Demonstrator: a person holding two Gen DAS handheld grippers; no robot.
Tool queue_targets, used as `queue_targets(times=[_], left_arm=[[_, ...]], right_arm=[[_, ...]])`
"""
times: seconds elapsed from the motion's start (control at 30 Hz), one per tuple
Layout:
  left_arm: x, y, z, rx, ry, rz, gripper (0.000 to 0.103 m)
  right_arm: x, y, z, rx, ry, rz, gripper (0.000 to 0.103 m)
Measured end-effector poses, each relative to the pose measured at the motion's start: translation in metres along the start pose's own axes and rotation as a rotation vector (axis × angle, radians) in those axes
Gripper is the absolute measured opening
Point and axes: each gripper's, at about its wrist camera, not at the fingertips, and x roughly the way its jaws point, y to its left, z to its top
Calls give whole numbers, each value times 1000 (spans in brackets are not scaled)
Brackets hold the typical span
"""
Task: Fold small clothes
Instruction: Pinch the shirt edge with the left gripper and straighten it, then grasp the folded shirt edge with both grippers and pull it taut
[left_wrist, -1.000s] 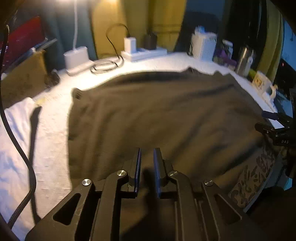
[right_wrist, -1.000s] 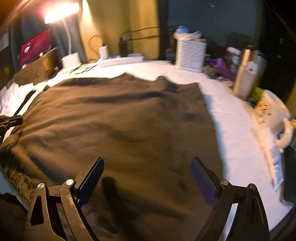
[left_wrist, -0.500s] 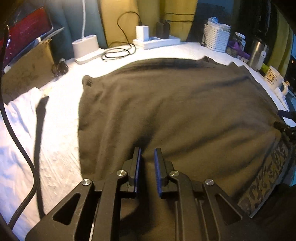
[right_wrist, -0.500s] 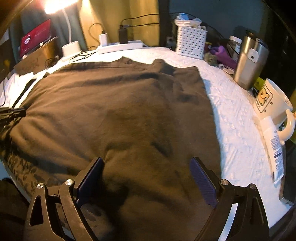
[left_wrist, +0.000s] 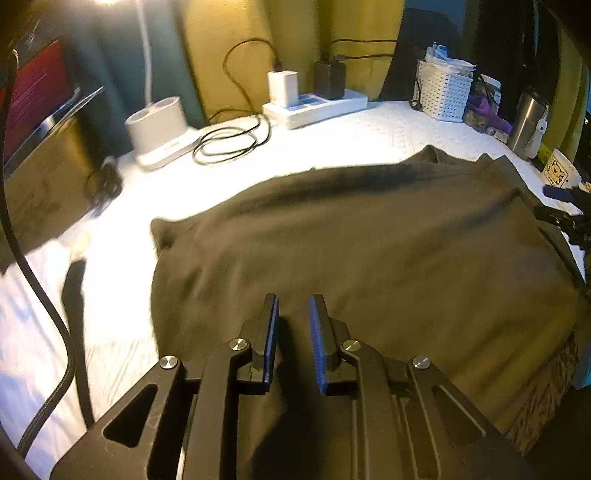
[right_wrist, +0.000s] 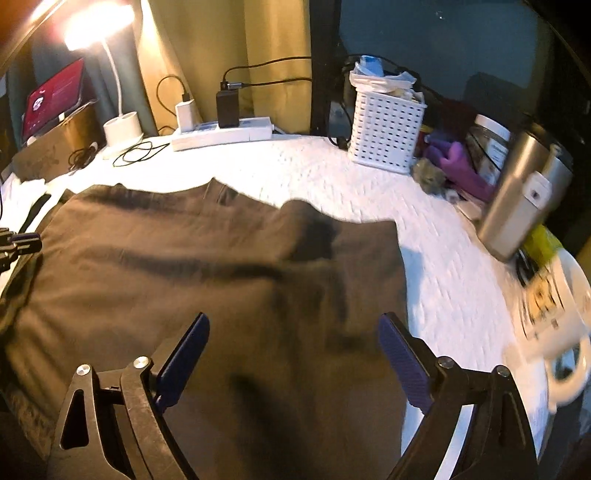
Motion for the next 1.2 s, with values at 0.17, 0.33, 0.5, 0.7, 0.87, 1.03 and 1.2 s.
queue_targets(times=[0.17, 0.33, 0.5, 0.7, 0.87, 1.03, 1.2], left_arm=[[22, -12, 23, 41, 5, -28, 18], [49, -20, 38, 58, 24, -39, 31], [64, -12, 52, 8, 5, -50, 37], [70, -10, 62, 16, 0, -40, 39], [67, -16, 65, 71, -48, -65, 37], [77, -13, 66, 61, -59, -73, 0], [77, -5, 69, 22, -71, -52, 0]], right_arm=[[30, -2, 24, -48, 28, -36, 92], [55, -4, 32, -95, 68, -82, 92], [76, -8, 47, -90, 59, -109, 92], [77, -13, 63, -73, 28, -87, 87], [77, -10, 62, -78, 43, -14, 28], [84, -3, 67, -98, 19, -10, 10], [100, -17, 83, -45, 9, -25, 5]])
